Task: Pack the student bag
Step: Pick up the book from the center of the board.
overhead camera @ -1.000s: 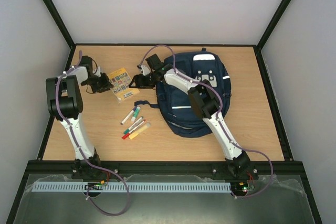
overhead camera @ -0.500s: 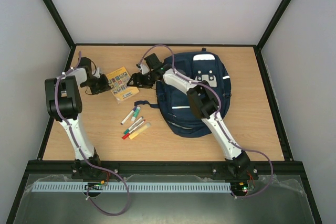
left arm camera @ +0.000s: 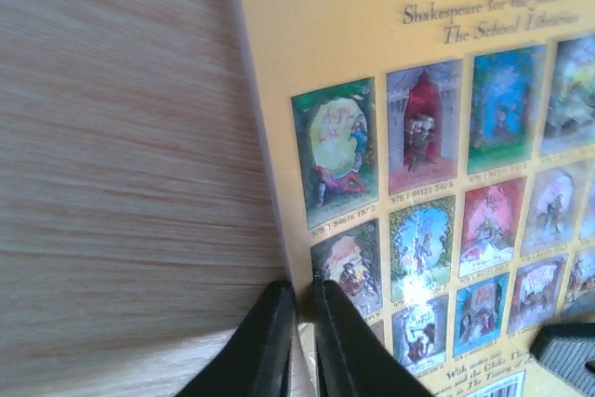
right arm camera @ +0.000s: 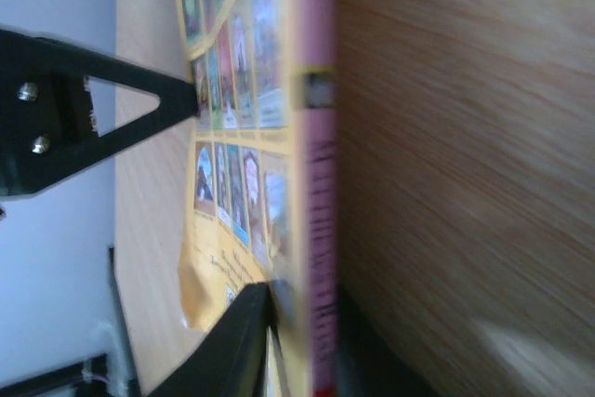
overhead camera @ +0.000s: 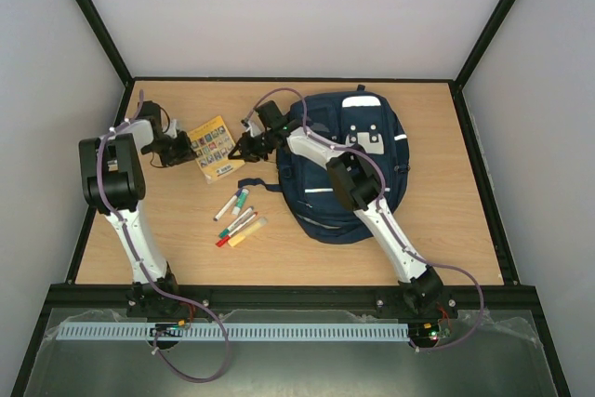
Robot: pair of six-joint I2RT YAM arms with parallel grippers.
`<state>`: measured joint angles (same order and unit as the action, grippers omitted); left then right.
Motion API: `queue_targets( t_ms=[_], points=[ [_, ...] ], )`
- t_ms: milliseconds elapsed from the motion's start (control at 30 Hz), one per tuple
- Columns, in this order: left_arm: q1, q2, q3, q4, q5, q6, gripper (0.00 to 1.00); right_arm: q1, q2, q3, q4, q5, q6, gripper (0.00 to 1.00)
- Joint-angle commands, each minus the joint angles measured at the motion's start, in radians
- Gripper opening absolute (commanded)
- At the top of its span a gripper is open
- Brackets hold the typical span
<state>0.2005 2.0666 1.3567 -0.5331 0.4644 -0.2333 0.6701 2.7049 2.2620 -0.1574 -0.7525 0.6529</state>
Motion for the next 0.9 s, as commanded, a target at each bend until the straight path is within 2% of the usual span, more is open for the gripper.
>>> queue_targets(
  t_ms=[0, 67, 200, 400, 600, 733, 867],
  points=[
    [0.019, 0.093, -0.064, -0.101, -0.154, 0.024, 0.21, 0.007, -0.014, 0.029, -0.042, 0.003, 0.019, 0.11],
    [0.024, 0.069, -0.054, -0.107, -0.097, 0.036, 0.36, 0.003, -0.046, 0.033, -0.047, 0.006, 0.015, 0.06],
    [0.040, -0.018, -0.019, -0.119, -0.055, 0.040, 0.46, -0.015, -0.120, 0.046, -0.080, 0.023, -0.037, 0.01],
    [0.053, -0.180, 0.044, -0.133, -0.002, 0.040, 0.52, -0.030, -0.265, 0.050, -0.183, 0.104, -0.198, 0.01],
    [0.038, -0.338, 0.030, -0.075, 0.135, 0.003, 0.54, -0.034, -0.435, 0.014, -0.286, 0.208, -0.375, 0.01],
    [-0.002, -0.398, 0.075, -0.058, 0.225, 0.010, 0.55, -0.046, -0.574, -0.061, -0.345, 0.286, -0.483, 0.01],
    [-0.068, -0.439, 0.183, -0.049, 0.285, -0.017, 0.61, -0.049, -0.726, -0.152, -0.395, 0.482, -0.639, 0.01]
  ],
)
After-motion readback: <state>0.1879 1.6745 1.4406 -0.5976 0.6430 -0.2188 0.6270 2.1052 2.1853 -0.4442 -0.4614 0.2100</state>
